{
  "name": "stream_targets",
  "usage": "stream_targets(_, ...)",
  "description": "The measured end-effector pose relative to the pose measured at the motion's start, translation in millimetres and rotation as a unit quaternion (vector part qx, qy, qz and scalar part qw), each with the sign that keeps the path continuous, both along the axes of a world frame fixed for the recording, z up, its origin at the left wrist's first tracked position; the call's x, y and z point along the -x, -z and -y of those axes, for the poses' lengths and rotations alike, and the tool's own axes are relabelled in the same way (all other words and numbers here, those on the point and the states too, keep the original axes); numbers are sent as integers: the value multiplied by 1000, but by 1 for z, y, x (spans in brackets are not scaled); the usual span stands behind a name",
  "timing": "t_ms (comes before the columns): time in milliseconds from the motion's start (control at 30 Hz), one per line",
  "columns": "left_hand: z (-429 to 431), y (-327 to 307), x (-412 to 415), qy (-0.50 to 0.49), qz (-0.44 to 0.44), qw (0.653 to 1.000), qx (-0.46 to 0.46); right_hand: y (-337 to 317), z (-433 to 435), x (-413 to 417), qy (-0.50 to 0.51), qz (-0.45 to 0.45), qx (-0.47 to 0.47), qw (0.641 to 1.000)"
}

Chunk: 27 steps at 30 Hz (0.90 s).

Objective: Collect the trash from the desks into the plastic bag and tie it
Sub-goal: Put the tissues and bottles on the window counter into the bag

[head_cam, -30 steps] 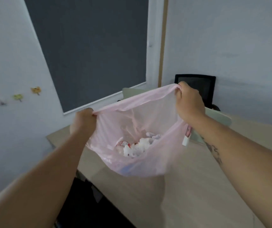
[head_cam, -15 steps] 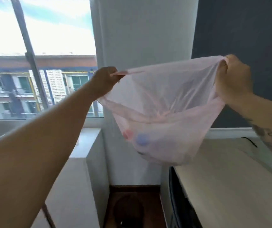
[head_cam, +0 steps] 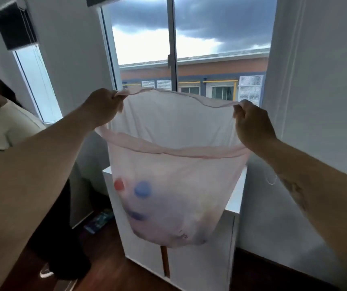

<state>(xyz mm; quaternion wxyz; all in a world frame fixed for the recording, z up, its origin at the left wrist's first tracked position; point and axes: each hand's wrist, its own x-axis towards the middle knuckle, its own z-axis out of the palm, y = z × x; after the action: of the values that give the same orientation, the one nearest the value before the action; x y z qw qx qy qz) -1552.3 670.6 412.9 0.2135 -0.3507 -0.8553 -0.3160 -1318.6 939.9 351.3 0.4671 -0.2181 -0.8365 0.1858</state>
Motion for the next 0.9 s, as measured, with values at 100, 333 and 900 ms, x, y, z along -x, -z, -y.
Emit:
stream_targets(100,15,14,72,-36,16,999,-7,13,10,91,-22,-16,33,999)
stream_targets(333,-8,35,213,-128,8,988,-91,12,-24,303,-116,-63,117,984)
stream_targets(900,-150,207,393,24,231,950,-208,137,-150,521,-117,100,150,976)
